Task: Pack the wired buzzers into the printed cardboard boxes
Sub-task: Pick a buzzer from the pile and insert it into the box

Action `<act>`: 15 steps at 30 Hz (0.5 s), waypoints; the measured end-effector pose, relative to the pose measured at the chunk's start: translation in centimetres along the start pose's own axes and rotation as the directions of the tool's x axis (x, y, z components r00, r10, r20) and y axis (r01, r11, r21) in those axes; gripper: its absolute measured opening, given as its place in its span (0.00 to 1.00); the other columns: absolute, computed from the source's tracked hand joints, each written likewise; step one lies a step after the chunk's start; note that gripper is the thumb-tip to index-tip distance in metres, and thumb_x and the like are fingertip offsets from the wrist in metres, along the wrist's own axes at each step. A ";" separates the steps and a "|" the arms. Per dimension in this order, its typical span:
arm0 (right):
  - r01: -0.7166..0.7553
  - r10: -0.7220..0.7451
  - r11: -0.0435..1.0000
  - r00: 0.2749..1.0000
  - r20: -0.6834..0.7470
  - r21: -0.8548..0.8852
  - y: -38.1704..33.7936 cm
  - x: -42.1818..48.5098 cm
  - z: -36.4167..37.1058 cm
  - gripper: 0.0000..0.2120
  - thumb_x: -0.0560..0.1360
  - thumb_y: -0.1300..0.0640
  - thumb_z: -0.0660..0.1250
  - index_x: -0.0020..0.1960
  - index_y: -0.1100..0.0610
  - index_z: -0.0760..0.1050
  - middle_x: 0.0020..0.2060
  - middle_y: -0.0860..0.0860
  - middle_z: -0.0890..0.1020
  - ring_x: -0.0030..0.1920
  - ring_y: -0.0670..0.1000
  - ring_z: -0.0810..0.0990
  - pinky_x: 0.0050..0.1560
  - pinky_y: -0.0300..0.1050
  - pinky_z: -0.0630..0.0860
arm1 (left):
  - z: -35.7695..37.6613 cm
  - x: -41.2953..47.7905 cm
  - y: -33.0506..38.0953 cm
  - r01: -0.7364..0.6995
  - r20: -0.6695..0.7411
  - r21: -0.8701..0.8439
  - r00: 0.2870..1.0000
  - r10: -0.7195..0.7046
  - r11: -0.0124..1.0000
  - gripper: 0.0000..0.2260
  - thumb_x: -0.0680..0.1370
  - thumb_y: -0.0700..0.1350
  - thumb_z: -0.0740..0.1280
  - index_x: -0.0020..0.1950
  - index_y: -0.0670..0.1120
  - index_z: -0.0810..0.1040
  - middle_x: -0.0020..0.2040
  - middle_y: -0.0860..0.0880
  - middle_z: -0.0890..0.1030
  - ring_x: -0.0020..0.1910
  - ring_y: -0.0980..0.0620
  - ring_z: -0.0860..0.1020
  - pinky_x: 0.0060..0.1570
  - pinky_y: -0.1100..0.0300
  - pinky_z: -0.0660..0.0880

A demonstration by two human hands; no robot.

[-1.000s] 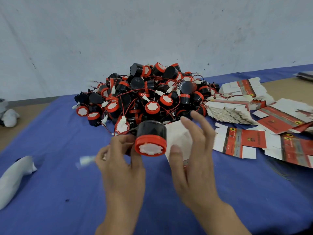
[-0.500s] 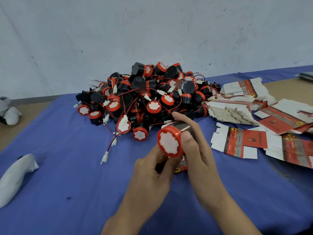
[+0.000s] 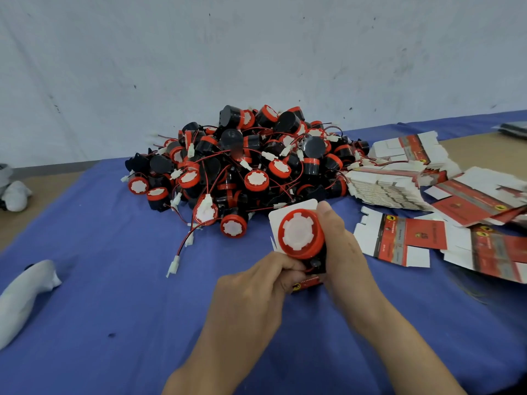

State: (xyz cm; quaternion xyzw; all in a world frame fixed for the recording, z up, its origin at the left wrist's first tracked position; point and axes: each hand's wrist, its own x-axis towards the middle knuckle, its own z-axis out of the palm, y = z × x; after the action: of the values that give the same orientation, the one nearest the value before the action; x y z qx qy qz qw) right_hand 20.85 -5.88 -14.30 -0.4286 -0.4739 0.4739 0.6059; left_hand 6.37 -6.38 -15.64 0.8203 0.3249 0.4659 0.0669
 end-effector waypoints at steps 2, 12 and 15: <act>-0.037 0.037 0.999 0.999 0.020 -0.001 -0.1 0.2 -0.2 0.36 0.68 0.25 0.61 0.44 0.60 0.78 0.37 0.56 0.83 0.38 0.50 0.81 0.36 0.41 0.80 | 0.0 0.1 0.2 -0.026 -0.033 0.074 0.999 0.028 0.997 0.11 0.80 0.51 0.62 0.47 0.47 0.81 0.36 0.60 0.82 0.28 0.60 0.77 0.26 0.61 0.73; -0.294 0.341 0.936 0.892 0.297 -0.192 -1.3 0.1 -2.2 0.33 0.66 0.25 0.63 0.57 0.47 0.84 0.33 0.54 0.80 0.26 0.48 0.73 0.28 0.38 0.70 | -2.0 -0.1 -1.0 0.101 -0.038 0.159 0.995 -0.096 0.982 0.08 0.77 0.57 0.56 0.55 0.61 0.68 0.37 0.59 0.82 0.30 0.53 0.81 0.29 0.54 0.78; -0.475 0.478 0.878 0.863 0.164 -0.056 -0.3 0.9 -2.1 0.21 0.76 0.42 0.69 0.57 0.58 0.84 0.26 0.51 0.81 0.23 0.48 0.78 0.29 0.40 0.76 | -2.4 -0.1 -0.8 -0.065 0.080 0.239 0.996 0.047 0.969 0.18 0.77 0.45 0.59 0.67 0.58 0.69 0.36 0.61 0.82 0.30 0.59 0.78 0.28 0.67 0.73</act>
State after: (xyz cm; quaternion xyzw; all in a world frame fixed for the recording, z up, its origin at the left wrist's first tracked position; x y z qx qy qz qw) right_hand 23.03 -5.21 -14.22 -0.4935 -0.4073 0.6410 0.4238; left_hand 4.03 -6.28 -14.75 0.8478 0.3529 0.3942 -0.0346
